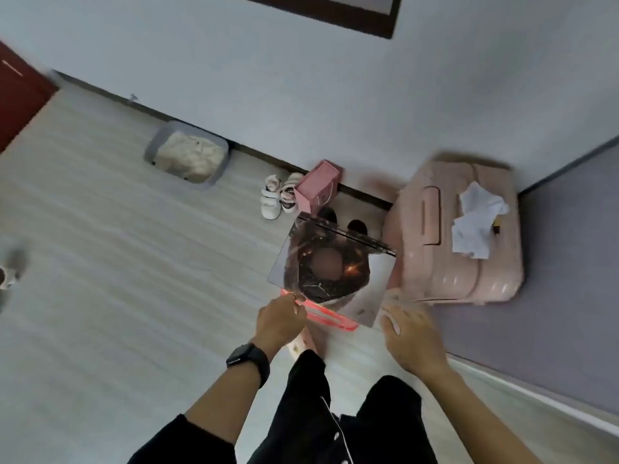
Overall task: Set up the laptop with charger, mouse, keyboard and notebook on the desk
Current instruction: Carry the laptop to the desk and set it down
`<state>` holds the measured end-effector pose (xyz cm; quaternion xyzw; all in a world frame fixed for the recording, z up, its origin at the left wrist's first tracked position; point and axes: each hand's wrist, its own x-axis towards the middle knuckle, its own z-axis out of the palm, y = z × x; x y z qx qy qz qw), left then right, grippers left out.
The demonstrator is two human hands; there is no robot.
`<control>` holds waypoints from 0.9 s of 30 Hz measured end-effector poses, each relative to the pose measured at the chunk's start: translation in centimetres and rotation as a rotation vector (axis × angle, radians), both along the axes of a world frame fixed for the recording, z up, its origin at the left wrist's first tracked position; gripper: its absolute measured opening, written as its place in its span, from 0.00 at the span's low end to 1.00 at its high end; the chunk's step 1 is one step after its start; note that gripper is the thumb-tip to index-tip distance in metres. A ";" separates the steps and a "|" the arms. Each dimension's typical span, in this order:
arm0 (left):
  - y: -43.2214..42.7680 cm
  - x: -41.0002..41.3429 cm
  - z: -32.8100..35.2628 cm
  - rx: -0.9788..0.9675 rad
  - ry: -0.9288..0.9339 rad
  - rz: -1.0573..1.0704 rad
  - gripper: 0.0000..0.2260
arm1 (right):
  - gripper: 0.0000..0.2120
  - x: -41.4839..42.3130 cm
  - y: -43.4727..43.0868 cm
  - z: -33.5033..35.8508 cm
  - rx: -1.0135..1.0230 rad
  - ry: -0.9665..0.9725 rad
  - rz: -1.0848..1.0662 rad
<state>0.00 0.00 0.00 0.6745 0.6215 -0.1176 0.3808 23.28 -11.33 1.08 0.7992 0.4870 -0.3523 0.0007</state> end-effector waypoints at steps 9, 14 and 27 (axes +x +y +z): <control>11.9 -2.5 -8.7 -0.197 -0.013 -0.003 0.14 | 0.16 -0.5 7.3 -8.6 -0.232 0.423 -0.673; 17.4 -1.8 -16.0 -0.146 -0.041 0.124 0.18 | 0.19 3.0 10.1 -17.8 -0.222 0.385 -0.906; 23.1 0.6 -27.2 -0.429 -0.260 0.532 0.14 | 0.22 5.8 9.0 -31.0 -0.115 0.719 -1.311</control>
